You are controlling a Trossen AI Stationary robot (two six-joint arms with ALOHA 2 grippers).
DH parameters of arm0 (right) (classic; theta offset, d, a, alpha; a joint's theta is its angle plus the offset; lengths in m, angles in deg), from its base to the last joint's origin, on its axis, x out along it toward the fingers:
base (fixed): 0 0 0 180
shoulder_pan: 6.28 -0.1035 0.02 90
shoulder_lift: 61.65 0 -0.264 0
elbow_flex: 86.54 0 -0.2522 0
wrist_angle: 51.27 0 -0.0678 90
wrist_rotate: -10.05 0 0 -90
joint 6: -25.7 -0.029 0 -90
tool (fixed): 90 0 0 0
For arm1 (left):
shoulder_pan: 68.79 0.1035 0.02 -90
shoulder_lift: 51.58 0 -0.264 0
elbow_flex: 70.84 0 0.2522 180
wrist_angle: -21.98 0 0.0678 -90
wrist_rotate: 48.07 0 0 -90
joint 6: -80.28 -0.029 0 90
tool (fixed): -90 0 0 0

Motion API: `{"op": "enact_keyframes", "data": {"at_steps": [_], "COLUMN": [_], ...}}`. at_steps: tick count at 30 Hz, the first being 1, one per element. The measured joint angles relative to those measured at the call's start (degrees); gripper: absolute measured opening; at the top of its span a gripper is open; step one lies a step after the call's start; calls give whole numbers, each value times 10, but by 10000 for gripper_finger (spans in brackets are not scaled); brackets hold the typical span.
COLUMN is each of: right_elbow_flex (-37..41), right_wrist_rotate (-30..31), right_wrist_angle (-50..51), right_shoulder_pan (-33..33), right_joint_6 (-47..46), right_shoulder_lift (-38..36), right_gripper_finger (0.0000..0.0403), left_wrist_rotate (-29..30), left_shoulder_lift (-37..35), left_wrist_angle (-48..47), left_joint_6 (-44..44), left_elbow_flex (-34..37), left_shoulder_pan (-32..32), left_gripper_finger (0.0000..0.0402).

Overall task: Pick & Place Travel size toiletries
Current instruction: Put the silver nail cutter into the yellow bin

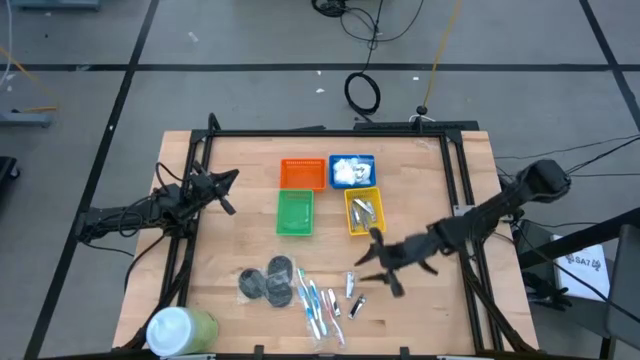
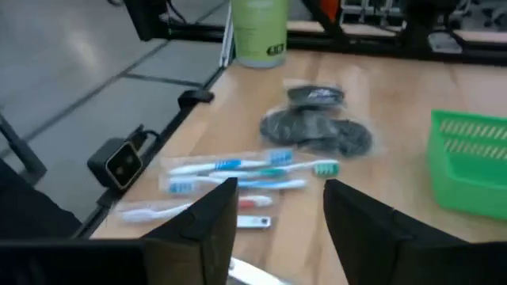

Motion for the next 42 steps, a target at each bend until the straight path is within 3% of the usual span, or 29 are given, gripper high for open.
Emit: {"op": "enact_keyframes", "data": {"at_steps": [7, 12, 18, 35, 42], "right_elbow_flex": [-99, -175, -244, -266, -262], "right_wrist_rotate": [16, 14, -33, -43, 45], "right_wrist_angle": [62, 134, 131, 176, 259], "right_shoulder_pan": [-64, -67, -54, -11, 14], "right_joint_6": [-21, 33, 44, 44, 47], "right_shoulder_lift": [135, 239, 307, 368, 329], "right_gripper_finger": [213, 213, 208, 201, 196], "left_wrist_rotate": [0, 0, 0, 0, 0], "left_shoulder_lift": [0, 0, 0, 0, 0], "left_wrist_angle": [0, 0, 0, 0, 0], "left_joint_6": [0, 0, 0, 0, 0], "left_elbow_flex": [0, 0, 0, 0, 0], "left_shoulder_pan": [0, 0, 0, 0, 0], "left_gripper_finger": [1, 1, 1, 1, 1]}}
